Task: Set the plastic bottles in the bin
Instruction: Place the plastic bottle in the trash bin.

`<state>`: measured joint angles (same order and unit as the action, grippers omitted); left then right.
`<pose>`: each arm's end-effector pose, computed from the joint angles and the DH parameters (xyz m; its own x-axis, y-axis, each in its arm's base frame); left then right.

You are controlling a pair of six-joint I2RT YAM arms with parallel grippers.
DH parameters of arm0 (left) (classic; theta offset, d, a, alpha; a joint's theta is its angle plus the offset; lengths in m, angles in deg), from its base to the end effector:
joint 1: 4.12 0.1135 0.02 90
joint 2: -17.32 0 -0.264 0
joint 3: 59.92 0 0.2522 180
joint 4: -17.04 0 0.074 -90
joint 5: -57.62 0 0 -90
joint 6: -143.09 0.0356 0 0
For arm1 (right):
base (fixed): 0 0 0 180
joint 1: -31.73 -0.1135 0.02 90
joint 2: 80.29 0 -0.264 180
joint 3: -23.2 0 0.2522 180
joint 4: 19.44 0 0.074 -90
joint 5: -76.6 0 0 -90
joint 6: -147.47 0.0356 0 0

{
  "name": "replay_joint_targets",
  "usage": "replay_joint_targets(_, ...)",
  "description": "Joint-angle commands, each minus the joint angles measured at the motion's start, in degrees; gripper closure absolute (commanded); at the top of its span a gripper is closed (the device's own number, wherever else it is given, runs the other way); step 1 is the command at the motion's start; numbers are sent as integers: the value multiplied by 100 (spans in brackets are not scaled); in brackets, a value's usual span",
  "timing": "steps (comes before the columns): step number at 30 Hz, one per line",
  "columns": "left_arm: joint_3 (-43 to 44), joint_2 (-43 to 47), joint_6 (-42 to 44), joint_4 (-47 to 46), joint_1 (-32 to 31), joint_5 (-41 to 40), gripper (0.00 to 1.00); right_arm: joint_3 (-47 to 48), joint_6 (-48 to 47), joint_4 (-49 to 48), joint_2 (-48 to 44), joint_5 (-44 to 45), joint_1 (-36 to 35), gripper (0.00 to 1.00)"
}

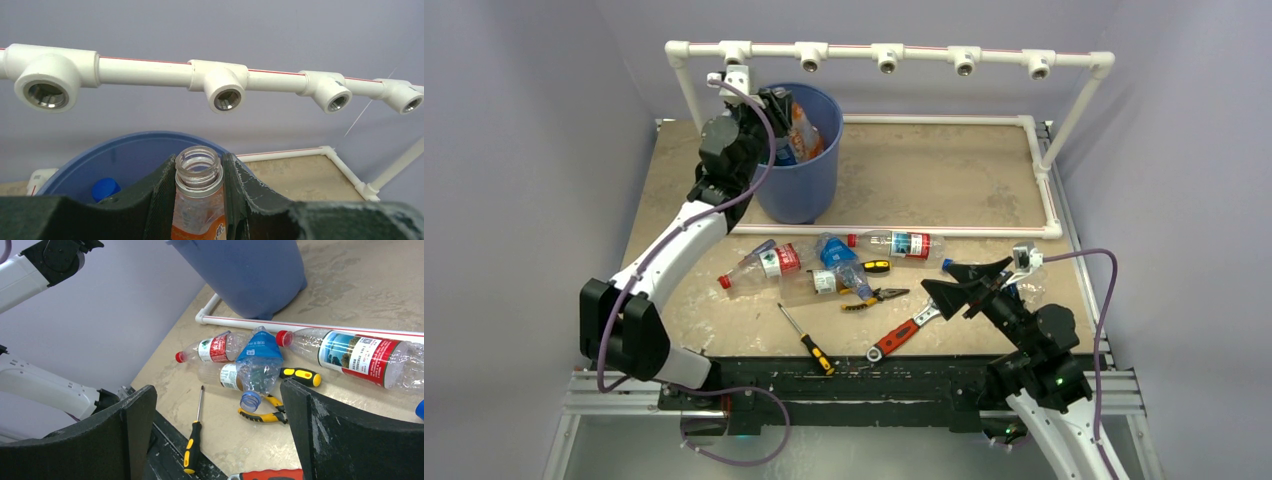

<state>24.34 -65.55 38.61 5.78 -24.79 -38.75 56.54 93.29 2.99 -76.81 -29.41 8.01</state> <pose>0.3252 -0.1185 0.4055 0.1360 -0.3169 -0.9387 0.2928 0.9180 -0.2675 0.0716 0.0422 0.2691 -0.2768 0.4928 -0.8249 -0.5858 0.5939 0.5514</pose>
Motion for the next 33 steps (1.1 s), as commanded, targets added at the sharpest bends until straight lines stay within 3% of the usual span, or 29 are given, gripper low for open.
replay_joint_targets(1,-154,-205,-166,-458,-71,334,100,82,-101,-118,99,-36,-26,3)
replay_joint_targets(20,-438,-944,336,-12,-219,610,100,30,-110,-165,152,-51,-27,3)
replay_joint_targets(21,-403,-957,309,43,-219,672,96,37,-114,-165,152,-49,-26,3)
replay_joint_targets(22,-339,-959,274,123,-219,767,73,38,-110,-165,152,-51,-22,3)
replay_joint_targets(24,-182,-924,191,297,-219,760,45,38,-111,-165,160,-51,-25,3)
replay_joint_targets(28,115,-614,99,491,-219,538,11,46,-111,-165,185,-51,-27,3)
replay_joint_targets(33,417,80,46,468,-219,253,2,51,-115,-180,195,-43,-27,3)
